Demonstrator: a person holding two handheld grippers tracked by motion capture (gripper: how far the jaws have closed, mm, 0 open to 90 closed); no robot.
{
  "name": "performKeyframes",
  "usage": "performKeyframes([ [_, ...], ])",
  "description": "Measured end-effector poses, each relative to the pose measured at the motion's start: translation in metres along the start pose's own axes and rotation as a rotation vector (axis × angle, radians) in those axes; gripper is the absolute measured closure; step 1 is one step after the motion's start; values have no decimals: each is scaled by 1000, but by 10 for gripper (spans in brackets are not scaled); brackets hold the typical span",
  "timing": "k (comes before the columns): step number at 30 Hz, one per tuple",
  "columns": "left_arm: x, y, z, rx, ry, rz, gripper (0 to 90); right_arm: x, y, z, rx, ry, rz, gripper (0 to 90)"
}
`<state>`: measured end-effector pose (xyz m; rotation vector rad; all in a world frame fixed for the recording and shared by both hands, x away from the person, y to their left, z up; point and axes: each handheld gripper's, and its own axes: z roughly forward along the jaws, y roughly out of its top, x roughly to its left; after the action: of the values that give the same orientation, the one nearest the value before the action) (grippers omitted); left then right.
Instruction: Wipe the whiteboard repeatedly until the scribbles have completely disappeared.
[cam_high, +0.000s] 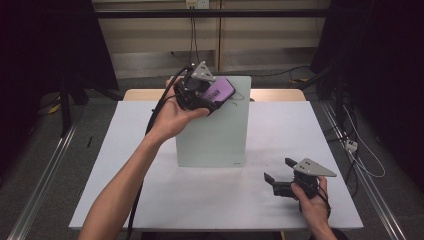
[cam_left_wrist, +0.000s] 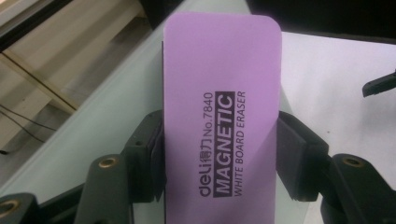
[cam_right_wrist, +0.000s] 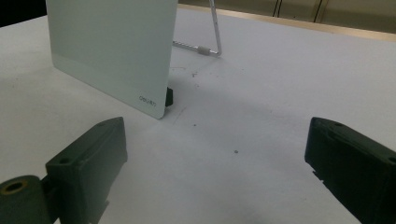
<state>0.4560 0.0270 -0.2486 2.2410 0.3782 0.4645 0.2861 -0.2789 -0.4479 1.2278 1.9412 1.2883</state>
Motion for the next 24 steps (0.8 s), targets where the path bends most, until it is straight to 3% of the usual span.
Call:
performKeyframes([
  [17, -24, 3, 25, 72, -21, 79, 410, -1, 0, -1, -1, 3, -3, 57],
  [24, -36, -3, 39, 100, -64, 95, 410, -1, -1, -1, -3, 3, -1, 56],
])
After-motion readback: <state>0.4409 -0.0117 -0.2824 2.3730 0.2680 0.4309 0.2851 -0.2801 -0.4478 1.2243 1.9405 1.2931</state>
